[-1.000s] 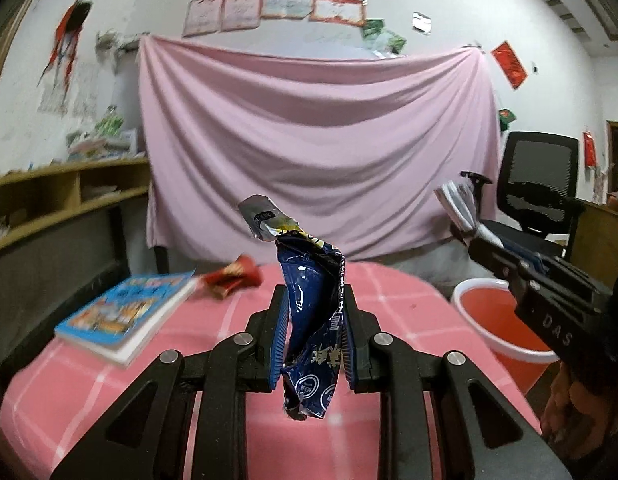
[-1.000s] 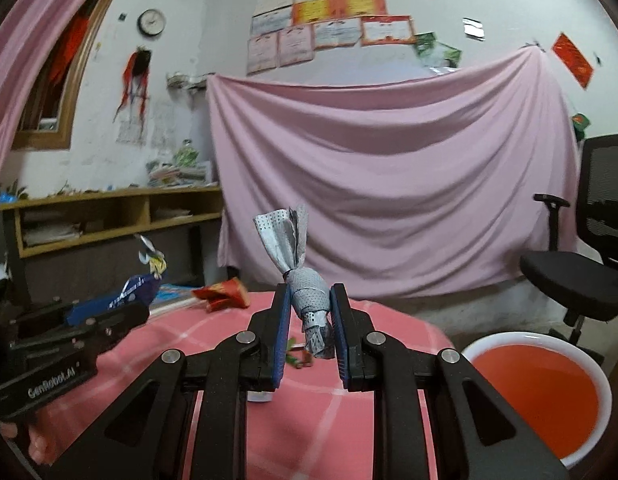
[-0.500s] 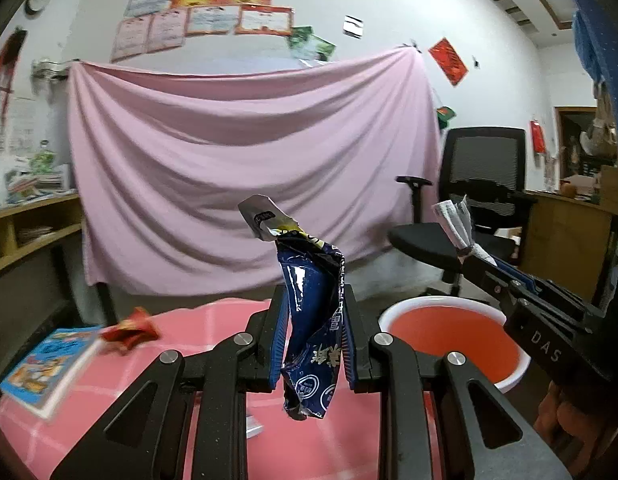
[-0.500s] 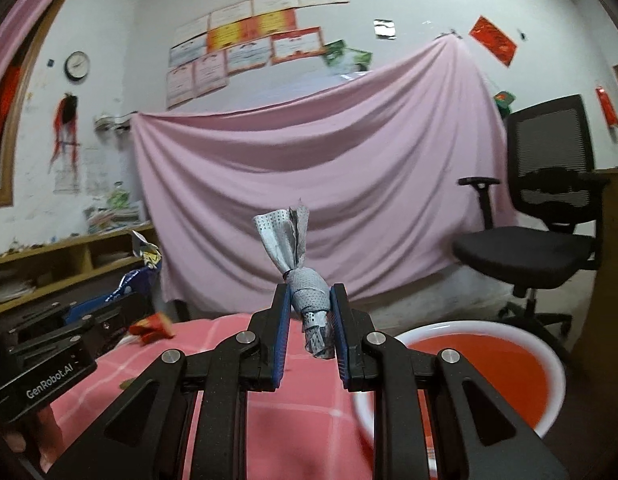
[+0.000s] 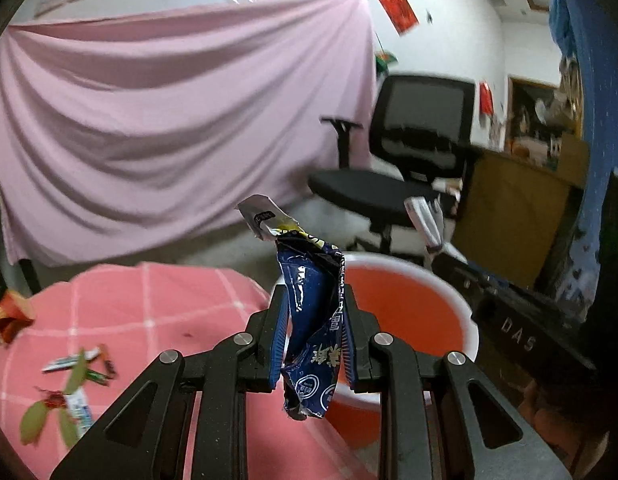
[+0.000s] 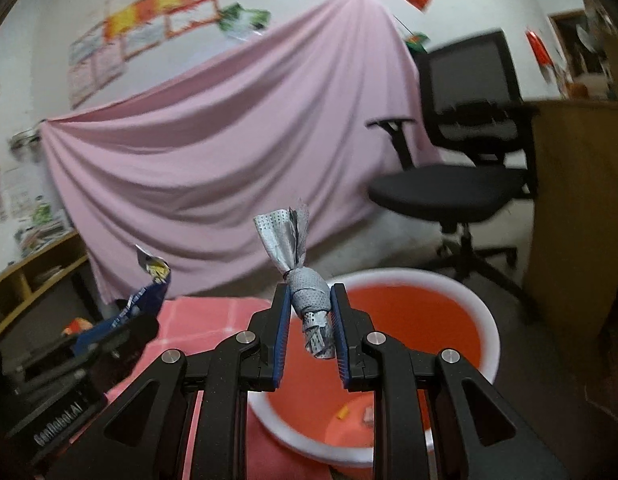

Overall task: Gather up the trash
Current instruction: 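Carry the snack bag and grey paper with both tools over the bucket, then open both tools to drop the bag and paper into the bucket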

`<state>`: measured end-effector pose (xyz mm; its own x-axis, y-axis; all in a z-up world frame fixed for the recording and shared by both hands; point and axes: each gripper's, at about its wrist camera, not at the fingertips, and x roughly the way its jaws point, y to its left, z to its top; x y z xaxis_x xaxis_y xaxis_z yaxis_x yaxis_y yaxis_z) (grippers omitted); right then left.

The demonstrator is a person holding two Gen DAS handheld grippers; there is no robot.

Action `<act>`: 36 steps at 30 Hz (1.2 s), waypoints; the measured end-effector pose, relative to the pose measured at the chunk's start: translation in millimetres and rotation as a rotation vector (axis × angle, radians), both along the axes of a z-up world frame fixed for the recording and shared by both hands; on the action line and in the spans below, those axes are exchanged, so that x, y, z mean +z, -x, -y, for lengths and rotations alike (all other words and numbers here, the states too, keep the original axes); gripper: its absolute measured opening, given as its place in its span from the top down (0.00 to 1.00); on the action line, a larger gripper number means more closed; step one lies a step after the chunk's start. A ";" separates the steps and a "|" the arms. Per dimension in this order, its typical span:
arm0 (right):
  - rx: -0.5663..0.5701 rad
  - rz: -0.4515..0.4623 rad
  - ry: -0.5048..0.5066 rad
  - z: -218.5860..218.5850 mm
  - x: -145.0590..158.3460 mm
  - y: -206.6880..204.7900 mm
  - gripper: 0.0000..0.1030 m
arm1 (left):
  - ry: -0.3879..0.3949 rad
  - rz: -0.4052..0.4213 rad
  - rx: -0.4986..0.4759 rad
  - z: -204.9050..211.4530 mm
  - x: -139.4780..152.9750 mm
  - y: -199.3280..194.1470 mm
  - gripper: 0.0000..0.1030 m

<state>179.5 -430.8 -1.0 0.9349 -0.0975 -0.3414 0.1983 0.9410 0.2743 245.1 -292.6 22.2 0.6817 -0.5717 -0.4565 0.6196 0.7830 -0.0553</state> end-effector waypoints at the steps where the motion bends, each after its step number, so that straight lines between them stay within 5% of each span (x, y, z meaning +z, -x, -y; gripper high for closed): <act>1: -0.006 -0.012 -0.010 2.7 -2.5 -0.8 0.82 | -0.013 -0.016 -0.012 6.9 -2.4 -4.2 0.80; 11: -0.040 -0.134 -0.084 20.8 -21.1 -13.8 0.82 | -0.021 -0.201 -0.041 28.5 -24.6 -35.8 0.79; 15: -0.039 -0.164 -0.085 17.8 -24.3 -15.3 0.81 | 0.004 -0.242 -0.020 21.6 -26.1 -44.6 0.57; 18: -0.045 -0.175 -0.084 17.4 -25.8 -15.1 0.81 | 0.039 -0.261 -0.001 9.4 -24.6 -46.9 0.57; 22: -0.051 -0.184 -0.090 19.7 -27.6 -17.4 0.67 | 0.057 -0.258 0.031 -3.0 -21.5 -46.8 0.57; 36: -0.037 -0.159 -0.057 11.3 -24.6 -19.2 0.60 | 0.092 -0.148 0.192 -53.6 -13.8 -24.2 0.50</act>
